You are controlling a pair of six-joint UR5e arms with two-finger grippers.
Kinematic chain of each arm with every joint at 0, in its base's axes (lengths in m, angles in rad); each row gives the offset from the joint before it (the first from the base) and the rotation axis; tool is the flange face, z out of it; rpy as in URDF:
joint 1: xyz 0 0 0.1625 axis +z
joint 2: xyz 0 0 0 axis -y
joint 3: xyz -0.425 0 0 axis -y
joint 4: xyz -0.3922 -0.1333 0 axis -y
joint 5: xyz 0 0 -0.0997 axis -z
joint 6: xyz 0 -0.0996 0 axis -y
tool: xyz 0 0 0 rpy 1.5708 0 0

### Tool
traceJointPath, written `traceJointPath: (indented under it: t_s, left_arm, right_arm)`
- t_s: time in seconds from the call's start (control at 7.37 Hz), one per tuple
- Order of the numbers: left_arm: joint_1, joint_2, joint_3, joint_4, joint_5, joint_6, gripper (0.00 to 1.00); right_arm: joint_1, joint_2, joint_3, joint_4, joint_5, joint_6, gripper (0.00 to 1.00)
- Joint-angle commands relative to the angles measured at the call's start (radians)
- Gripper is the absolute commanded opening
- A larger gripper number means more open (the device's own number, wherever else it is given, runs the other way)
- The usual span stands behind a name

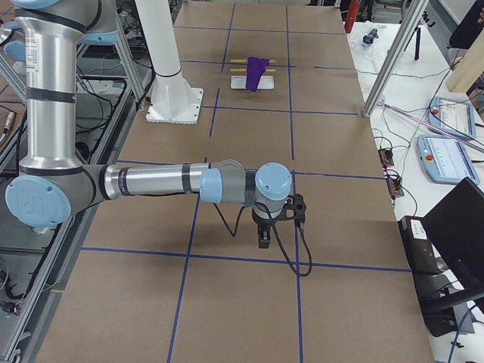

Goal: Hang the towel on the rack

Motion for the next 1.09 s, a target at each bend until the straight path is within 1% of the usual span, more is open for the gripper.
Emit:
traceJointPath:
  t_s: [0.0,0.95]
  left_arm:
    - [0.000,0.000,0.001,0.000,0.000,0.000,1.00]
    - [0.000,-0.005,0.007,-0.012,0.000,-0.003,1.00]
  right_arm:
    - [0.000,0.000,0.001,0.000,0.000,0.000,1.00]
    - [0.002,0.005,0.001,0.002,0.000,0.000,1.00]
